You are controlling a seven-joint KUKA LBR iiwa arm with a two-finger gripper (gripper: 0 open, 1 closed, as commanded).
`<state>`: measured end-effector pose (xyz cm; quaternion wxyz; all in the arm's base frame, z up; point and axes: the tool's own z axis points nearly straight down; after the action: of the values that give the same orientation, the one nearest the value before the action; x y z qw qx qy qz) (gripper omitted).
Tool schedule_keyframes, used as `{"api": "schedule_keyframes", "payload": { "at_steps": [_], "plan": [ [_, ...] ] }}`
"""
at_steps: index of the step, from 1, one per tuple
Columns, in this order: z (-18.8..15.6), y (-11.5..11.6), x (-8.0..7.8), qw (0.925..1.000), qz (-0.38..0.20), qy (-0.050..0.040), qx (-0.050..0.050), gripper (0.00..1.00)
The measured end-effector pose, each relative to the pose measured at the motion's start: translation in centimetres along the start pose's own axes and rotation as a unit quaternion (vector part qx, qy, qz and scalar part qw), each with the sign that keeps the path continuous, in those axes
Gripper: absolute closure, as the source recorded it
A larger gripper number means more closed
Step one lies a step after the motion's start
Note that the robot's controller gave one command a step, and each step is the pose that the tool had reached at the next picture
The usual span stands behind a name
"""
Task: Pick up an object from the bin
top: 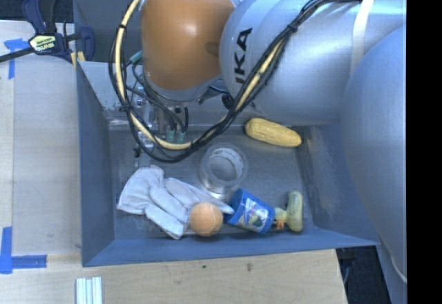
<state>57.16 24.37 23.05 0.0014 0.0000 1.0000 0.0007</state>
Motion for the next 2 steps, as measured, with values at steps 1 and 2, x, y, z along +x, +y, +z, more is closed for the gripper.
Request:
{"api": "schedule_keyframes", "payload": {
  "at_steps": [1, 2],
  "plan": [
    [3.7, -1.5, 0.1, 0.9994, -0.034, -0.0016, -0.001, 0.0],
    [8.4, -3.2, 2.3, 0.9999, -0.012, -0.0003, 0.0, 0.0]
  ]
}}
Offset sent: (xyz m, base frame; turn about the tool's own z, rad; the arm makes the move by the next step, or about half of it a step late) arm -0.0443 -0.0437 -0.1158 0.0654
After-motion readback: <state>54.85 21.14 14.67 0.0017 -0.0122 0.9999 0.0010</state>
